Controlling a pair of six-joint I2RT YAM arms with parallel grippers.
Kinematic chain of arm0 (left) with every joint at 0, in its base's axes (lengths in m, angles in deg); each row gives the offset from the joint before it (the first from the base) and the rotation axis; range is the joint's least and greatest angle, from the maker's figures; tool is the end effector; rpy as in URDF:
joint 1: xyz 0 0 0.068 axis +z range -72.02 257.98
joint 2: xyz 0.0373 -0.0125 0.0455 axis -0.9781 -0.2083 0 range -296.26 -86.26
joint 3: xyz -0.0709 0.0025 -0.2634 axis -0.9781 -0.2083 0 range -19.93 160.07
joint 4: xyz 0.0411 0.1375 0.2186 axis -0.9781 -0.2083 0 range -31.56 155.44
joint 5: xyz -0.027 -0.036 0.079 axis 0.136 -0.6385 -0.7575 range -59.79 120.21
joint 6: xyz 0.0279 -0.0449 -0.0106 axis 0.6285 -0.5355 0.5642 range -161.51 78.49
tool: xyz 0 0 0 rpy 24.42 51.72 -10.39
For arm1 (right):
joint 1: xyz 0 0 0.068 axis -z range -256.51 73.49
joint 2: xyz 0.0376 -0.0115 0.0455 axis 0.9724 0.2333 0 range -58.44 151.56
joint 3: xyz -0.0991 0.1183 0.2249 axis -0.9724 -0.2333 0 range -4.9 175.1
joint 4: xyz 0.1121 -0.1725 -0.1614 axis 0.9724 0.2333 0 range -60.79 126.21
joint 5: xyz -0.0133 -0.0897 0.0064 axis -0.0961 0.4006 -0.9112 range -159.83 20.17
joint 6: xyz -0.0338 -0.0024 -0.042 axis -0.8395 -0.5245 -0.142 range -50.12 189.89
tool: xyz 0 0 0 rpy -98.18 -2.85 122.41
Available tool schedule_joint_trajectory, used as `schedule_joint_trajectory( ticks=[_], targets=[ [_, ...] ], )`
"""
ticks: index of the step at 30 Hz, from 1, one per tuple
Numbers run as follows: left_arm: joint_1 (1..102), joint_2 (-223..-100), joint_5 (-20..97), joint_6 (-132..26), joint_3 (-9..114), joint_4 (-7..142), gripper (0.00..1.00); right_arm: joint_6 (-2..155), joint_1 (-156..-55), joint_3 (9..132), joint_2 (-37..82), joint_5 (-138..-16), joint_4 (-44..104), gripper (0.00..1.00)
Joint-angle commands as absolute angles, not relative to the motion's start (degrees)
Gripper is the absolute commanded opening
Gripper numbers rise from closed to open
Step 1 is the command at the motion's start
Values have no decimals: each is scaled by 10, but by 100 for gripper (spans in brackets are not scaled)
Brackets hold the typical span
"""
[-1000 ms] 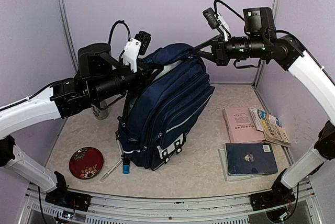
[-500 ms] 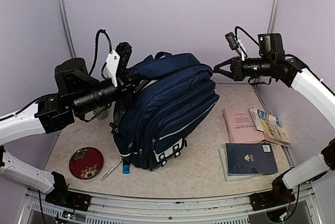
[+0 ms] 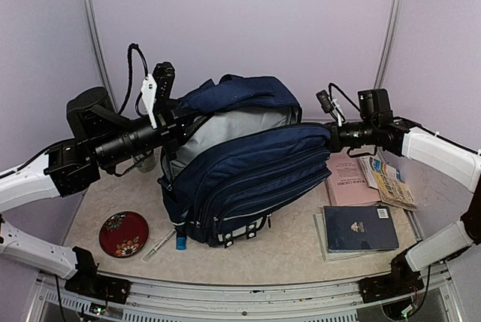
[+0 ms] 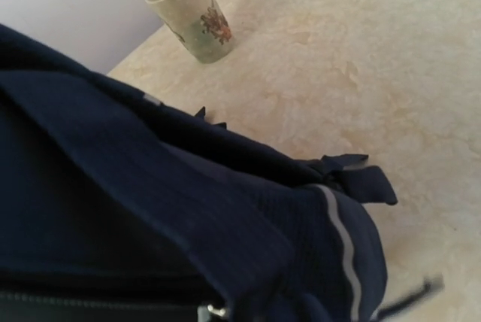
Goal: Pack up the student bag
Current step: Unzip the largest pocket of the student bag.
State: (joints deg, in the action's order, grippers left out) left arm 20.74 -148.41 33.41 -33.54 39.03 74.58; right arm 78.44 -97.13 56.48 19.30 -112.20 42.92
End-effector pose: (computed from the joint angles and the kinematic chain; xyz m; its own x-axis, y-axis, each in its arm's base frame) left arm 0.1356 -0.2143 0.4045 0.1761 -0.0179 -0.9842 0.8535 0.5009 0.1437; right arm 0.2749 0.1291 0.3097 -0.5836 -0.1021 -0.8056 -0.7273 0.5068 0.4627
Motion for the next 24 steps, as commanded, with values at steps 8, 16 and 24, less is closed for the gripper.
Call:
schedule_joint_trajectory(
  ticks=[8, 16, 24],
  targets=[
    [220, -1473, 348, -342, 406, 876, 0, 795, -963, 519, 207, -1056, 403, 0],
    [222, -1546, 267, -285, 456, 864, 0, 819, -961, 564, 128, -770, 478, 54],
    [240, -1653, 223, -202, 595, 857, 0, 837, -948, 564, 126, -463, 569, 91]
  ],
)
